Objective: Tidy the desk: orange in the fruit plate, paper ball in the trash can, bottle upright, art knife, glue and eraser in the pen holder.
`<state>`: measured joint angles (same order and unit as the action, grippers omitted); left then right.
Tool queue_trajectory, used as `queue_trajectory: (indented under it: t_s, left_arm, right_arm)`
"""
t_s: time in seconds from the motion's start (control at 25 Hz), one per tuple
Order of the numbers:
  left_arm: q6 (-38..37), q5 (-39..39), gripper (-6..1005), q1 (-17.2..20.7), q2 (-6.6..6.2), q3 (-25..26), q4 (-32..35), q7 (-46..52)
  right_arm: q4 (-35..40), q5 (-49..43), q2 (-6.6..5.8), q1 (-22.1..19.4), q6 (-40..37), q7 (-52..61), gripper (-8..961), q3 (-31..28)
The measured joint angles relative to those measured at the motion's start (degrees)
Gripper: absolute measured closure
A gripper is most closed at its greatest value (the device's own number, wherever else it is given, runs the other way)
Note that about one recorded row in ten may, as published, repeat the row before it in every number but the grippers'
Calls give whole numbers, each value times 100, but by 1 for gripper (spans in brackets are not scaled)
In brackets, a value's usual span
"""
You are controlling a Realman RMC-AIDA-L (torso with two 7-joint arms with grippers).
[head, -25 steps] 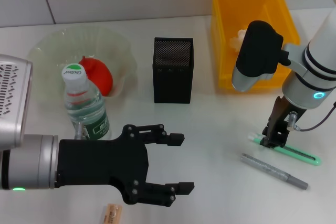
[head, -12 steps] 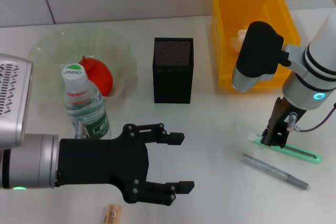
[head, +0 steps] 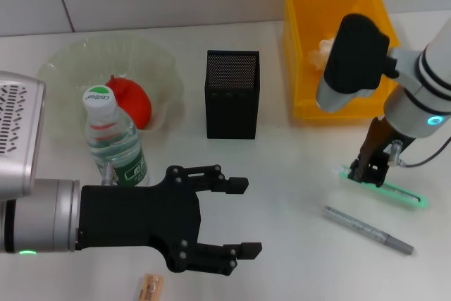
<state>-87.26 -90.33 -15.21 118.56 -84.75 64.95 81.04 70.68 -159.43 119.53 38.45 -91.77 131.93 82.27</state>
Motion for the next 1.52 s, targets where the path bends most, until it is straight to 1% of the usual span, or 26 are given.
queue_trajectory:
  t_s: [0.04, 0.08, 0.2, 0.24, 0.44, 0.64, 0.96, 1.4, 1.52]
  left_arm:
    - [0, 2, 185, 0, 0, -4, 0, 0]
    - [0, 2, 185, 0, 0, -4, 0, 0]
    - [0, 7, 185, 0, 0, -6, 0, 0]
    - [-1, 7, 185, 0, 5, -6, 0, -16]
    - [-21, 21, 185, -2, 9, -14, -48, -80]
    - [-36, 28, 185, -14, 9, -15, -72, -80]
    - [-46, 33, 185, 3, 9, -27, -71, -80]
    - [-46, 34, 185, -14, 9, -33, -70, -69]
    - [-46, 34, 185, -34, 9, -33, -70, -70]
  right_arm:
    - [312, 2, 0, -94, -70, 33, 890, -19]
    - [312, 2, 0, -94, -70, 33, 891, -19]
    - [724, 10, -1, -221, -157, 90, 891, -35]
    - [969, 12, -3, -311, -191, 118, 892, -38]
    - [1263, 73, -5, -438, -251, 153, 893, -38]
    - [1212, 95, -8, -459, -254, 156, 953, -34]
    - [1176, 97, -9, -468, -250, 158, 928, -26]
    - [934, 158, -17, -414, -221, 113, 774, 25]
    - [860, 158, -18, -393, -211, 105, 678, 33]
